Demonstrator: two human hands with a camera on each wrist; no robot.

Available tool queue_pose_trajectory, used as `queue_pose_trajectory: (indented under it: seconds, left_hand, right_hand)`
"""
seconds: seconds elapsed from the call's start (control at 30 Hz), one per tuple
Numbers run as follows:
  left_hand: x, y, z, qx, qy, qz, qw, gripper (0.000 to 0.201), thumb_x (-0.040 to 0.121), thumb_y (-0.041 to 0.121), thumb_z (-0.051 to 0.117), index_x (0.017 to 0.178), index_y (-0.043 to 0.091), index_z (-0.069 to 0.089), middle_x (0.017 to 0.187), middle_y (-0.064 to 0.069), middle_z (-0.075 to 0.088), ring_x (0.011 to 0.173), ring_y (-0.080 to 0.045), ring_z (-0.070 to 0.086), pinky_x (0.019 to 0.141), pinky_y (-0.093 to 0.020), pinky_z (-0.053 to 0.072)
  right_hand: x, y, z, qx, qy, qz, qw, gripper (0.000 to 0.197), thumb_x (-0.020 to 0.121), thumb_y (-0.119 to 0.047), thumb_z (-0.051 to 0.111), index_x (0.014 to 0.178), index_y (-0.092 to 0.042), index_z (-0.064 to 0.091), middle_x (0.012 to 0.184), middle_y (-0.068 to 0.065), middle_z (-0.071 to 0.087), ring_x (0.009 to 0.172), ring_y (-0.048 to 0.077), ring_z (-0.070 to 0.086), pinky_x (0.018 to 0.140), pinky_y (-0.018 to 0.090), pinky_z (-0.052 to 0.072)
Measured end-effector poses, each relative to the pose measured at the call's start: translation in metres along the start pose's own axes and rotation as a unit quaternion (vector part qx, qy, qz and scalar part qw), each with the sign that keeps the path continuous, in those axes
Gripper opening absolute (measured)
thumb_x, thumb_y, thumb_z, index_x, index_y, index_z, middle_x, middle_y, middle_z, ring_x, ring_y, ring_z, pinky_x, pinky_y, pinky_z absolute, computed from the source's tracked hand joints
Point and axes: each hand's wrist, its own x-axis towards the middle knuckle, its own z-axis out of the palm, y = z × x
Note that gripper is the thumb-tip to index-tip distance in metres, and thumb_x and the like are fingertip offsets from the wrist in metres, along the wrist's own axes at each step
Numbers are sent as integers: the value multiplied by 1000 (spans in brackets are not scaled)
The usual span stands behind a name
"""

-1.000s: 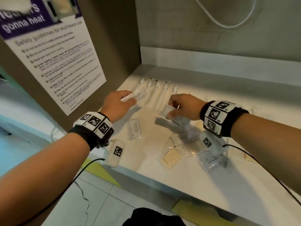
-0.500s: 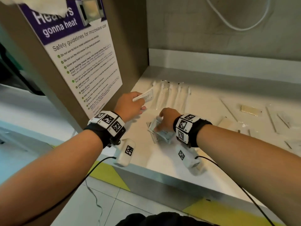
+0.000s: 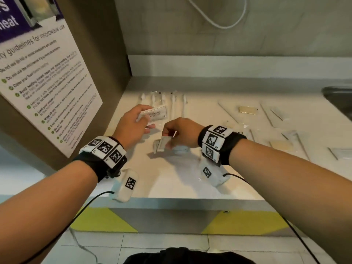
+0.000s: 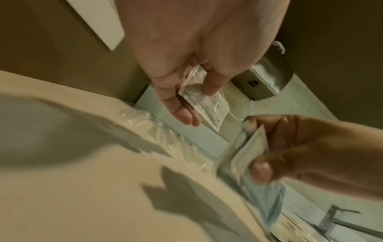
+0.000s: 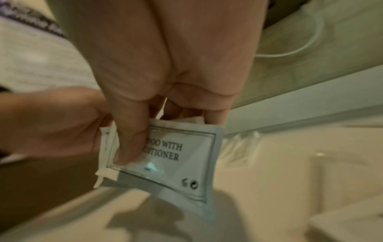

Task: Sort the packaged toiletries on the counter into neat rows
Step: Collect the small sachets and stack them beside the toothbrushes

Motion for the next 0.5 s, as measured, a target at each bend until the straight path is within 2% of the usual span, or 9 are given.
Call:
queue_pose_trajectory:
  seconds: [0.1, 0.17, 0.23, 0.3, 0.33, 0.4, 0.5]
  left_hand:
    - [8, 21, 29, -59, -30, -7, 998, 30, 102, 9, 40, 121, 22, 59, 115, -4, 63, 85, -13, 68, 77, -36, 61]
    - [14, 36, 52, -97, -59, -8, 993, 27, 103, 13, 40, 117, 19, 62, 117, -8, 61, 83, -11, 66, 77, -38, 61]
    - [17, 54, 77, -123, -108, -11, 986, 26, 104, 30, 40, 114, 20, 62, 117, -10, 63, 82, -16, 72, 75, -42, 62]
    - [21, 72, 103, -139, -148, -27, 979, 41, 99, 51, 39, 118, 20, 58, 109, -11, 68, 84, -26, 75, 75, -44, 61]
    - [23, 79, 116, -134, -159, -26, 978, 43, 98, 53, 42, 122, 19, 55, 107, -11, 68, 85, -28, 75, 75, -44, 61]
    - [27, 91, 142, -109, -176, -13, 978, 37, 98, 40, 52, 129, 19, 49, 105, -13, 68, 83, -30, 75, 70, -42, 62]
    - [29, 102, 178, -91, -202, -16, 975, 34, 101, 26, 51, 135, 25, 46, 98, -12, 68, 83, -35, 74, 59, -38, 62]
  right_hand:
    - [-17, 19, -37, 66, 77, 15, 995, 22, 73, -10, 80, 91, -6, 69, 88, 4, 71, 73, 12, 59, 75, 27, 50]
    - [-28, 35, -61, 71, 129, 22, 989, 21, 73, -12, 80, 91, -8, 71, 86, 3, 72, 72, 12, 60, 72, 25, 51]
    - [-38, 51, -82, 49, 173, 30, 983, 22, 74, -16, 80, 94, -14, 71, 82, -3, 67, 68, 8, 58, 65, 19, 48]
    - [-48, 70, -98, 38, 209, 35, 977, 30, 71, -19, 82, 97, -18, 67, 80, -4, 62, 68, 9, 56, 65, 23, 49]
    - [-53, 80, -104, 40, 223, 38, 973, 35, 69, -20, 84, 97, -18, 65, 78, -5, 60, 68, 10, 55, 65, 25, 48]
    - [-62, 101, -113, 37, 244, 40, 968, 39, 64, -19, 87, 94, -18, 61, 72, -8, 57, 65, 11, 53, 63, 26, 47]
    - [-74, 134, -118, -21, 270, 41, 962, 41, 62, -32, 88, 91, -21, 62, 74, -12, 60, 76, 15, 58, 68, 29, 49]
